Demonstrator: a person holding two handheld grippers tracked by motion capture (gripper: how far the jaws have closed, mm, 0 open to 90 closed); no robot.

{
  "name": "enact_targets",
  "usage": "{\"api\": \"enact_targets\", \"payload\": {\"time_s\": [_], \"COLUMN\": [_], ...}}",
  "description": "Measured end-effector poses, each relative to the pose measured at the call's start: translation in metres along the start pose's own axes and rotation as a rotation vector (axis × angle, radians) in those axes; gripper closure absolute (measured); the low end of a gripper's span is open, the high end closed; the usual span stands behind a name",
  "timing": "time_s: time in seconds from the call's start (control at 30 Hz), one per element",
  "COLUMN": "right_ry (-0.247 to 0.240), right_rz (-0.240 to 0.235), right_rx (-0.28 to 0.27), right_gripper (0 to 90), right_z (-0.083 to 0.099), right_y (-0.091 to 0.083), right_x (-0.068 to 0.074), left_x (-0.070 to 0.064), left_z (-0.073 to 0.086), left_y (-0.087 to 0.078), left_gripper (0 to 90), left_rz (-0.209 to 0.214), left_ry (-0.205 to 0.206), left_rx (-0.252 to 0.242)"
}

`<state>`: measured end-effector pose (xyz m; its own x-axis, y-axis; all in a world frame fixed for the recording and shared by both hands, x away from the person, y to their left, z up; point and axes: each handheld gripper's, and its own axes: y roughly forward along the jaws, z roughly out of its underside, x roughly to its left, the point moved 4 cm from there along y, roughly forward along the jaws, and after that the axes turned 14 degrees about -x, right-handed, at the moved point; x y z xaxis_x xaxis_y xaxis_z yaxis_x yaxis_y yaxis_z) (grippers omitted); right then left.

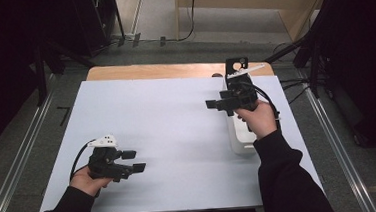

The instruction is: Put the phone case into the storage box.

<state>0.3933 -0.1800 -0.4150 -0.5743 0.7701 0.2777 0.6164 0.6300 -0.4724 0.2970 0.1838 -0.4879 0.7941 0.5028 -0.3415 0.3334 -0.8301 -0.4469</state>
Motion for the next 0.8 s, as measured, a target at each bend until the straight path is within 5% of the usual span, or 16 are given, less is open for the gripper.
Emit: {"api": "enact_targets", "payload": {"time_s": [0.8], "right_ry": [-0.04], "right_rz": [-0.098], "right_rx": [0.013], "right_gripper": [21.3], "right_z": [0.028], "right_y": [-0.018], "right_x": [0.027], "left_x": [-0.002], "left_z": [-0.001], "left_y": [-0.001], "left_gripper": [29.7], "left_rz": [0.004], "left_ry": [0.0], "left_rx": [-0.011]}}
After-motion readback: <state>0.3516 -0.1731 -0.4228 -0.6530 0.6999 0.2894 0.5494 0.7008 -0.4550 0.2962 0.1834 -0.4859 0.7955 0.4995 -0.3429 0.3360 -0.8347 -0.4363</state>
